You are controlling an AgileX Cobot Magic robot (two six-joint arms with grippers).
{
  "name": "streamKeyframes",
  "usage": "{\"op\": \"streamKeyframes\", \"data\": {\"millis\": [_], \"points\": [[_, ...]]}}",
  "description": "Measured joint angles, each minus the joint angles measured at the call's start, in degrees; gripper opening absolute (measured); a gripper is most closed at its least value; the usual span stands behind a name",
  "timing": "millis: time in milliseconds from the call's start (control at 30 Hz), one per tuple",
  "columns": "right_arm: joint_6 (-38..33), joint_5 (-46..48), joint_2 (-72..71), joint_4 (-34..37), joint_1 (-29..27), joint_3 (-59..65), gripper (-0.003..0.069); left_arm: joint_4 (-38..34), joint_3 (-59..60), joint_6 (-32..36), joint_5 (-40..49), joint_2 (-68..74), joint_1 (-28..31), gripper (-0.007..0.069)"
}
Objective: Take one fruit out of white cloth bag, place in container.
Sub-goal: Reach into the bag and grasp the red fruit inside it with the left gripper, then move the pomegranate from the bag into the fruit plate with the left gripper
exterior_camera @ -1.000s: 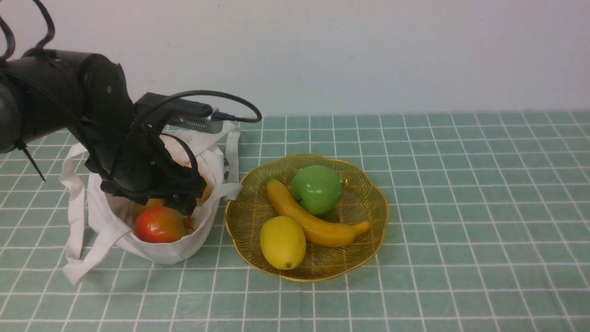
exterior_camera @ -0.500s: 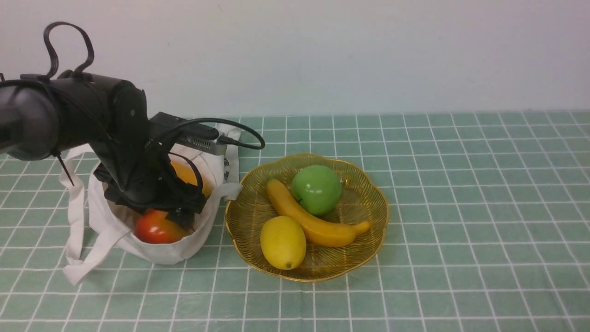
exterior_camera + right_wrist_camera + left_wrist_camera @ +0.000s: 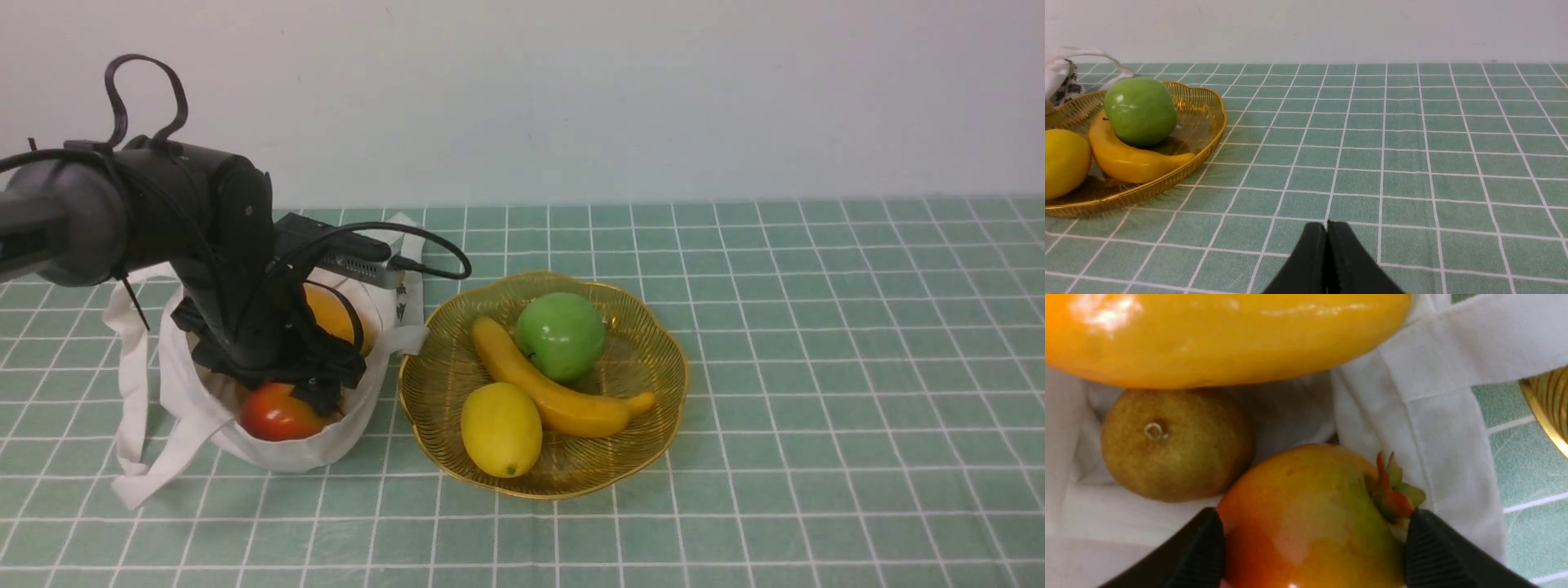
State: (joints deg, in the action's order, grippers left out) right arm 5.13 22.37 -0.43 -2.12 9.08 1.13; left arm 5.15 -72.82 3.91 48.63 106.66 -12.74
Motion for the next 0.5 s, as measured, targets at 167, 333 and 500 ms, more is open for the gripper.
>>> {"op": "streamKeyframes", "data": {"millis": [167, 333, 500], "points": [[0.0, 0.0, 0.0, 0.0, 0.0, 0.0, -0.0015, 0.7, -2.9, 0.0, 3.3, -3.7, 0.0, 0.0507], [0.0, 0.0, 0.0, 0.0, 0.0, 0.0, -0.0015, -1.4, -6.7, 0.2, 4.5, -9.0, 0.0, 0.0507], [0.0, 0.0, 0.0, 0.0, 0.0, 0.0, -0.0015, -12.8, -8.2, 1.3, 5.2, -12.4, 0.0, 0.0505]]}}
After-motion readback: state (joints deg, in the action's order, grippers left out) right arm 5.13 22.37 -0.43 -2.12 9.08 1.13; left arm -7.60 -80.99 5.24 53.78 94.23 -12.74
